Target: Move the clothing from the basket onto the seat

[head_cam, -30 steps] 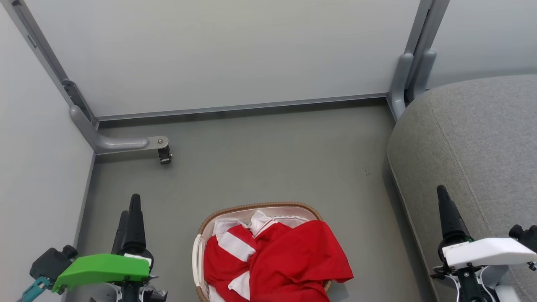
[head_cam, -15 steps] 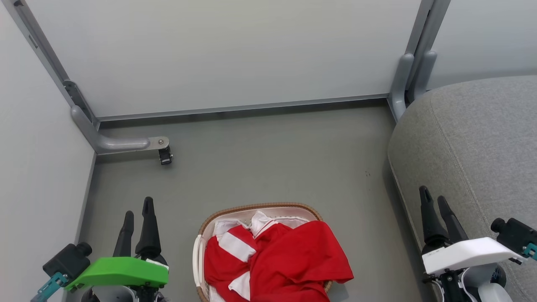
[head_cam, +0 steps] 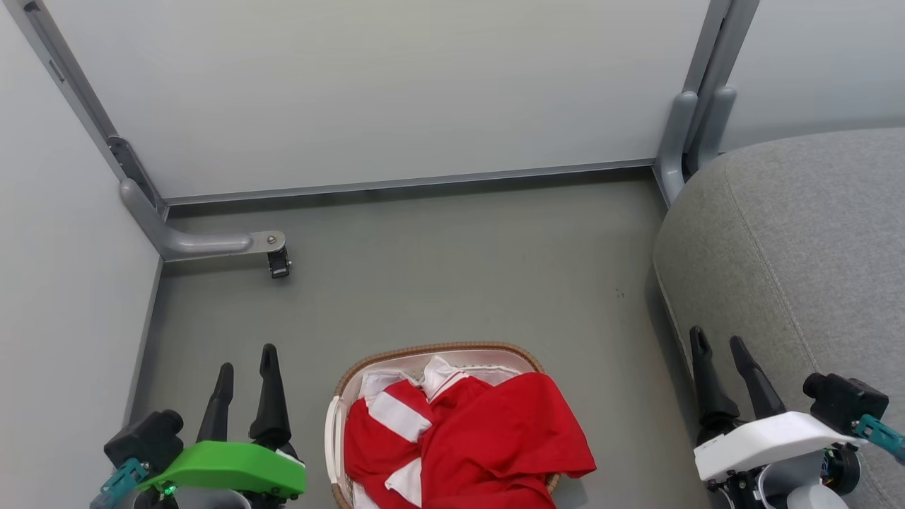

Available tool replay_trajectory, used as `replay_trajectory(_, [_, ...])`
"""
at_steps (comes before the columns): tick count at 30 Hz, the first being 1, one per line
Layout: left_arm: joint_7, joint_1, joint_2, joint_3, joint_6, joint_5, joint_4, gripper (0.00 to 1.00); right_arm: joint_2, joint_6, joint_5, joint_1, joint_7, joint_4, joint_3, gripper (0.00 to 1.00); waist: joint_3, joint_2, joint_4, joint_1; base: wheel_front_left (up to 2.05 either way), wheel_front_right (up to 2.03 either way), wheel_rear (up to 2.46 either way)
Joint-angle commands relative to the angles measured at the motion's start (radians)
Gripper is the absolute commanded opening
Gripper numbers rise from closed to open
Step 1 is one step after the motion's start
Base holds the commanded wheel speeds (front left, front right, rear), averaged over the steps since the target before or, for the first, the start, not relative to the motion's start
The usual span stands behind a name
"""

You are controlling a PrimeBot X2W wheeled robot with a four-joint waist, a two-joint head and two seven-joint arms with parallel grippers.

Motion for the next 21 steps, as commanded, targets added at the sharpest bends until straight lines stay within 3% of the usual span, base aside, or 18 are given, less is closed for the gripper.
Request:
replay_trajectory(1, [-0.01,0.006,0.007,-0.004,0.006,0.037,-0.005,1.0,-0.006,0.0,-0.033,-0.004,-0.01,-0.003,0.005,1.0,0.0,0.0,0.0,0.0,0.0,0.0,0.0])
replay_trajectory(21, [-0.057,0.013,0.008,-0.027,0.016,0.221,0.067,1.0,-0.007,0.0,-0.269,-0.002,-0.058,0.032,0.05,1.0,-0.002,0.0,0.003,0.0,0.0,0.0,0.0])
